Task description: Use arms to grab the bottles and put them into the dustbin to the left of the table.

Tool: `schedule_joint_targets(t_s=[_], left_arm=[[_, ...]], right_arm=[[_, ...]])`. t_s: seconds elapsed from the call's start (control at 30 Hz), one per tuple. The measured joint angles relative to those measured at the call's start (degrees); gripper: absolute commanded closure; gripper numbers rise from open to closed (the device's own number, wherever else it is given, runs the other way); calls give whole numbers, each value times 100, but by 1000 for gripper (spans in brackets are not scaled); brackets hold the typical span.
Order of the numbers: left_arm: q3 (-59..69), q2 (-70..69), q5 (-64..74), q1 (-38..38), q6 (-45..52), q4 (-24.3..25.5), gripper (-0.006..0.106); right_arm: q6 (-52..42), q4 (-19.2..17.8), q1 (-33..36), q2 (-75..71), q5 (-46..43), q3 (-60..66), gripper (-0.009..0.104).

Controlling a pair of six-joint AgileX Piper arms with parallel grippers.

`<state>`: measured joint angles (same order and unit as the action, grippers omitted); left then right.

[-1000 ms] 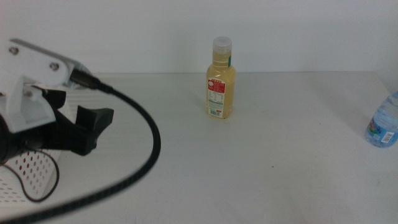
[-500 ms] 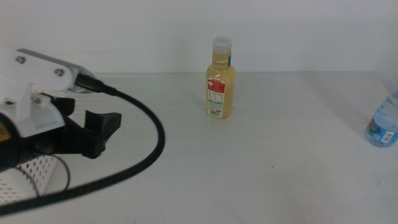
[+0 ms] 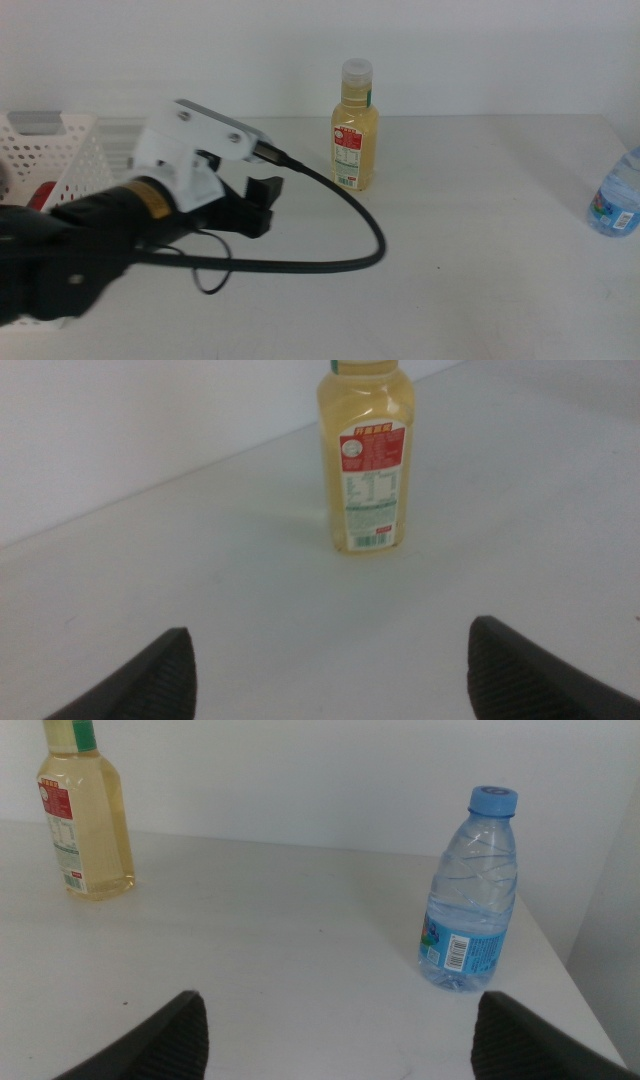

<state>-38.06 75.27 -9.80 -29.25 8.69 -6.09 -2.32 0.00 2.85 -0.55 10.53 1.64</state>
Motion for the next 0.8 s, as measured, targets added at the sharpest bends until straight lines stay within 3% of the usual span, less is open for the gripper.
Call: schedule_joint_targets(t_s=[0.2,0.5,0.8], left_arm=[[-196,904,-784,-133,-31,71,13],[-1112,2103,-1297,-133,-483,793,13],[-1806,3181,-2118,-133,-794,1148,13]], right_arm=[[0,0,0,0,0,0,19],[0,0,0,0,0,0,19],[0,0,0,0,0,0,19]])
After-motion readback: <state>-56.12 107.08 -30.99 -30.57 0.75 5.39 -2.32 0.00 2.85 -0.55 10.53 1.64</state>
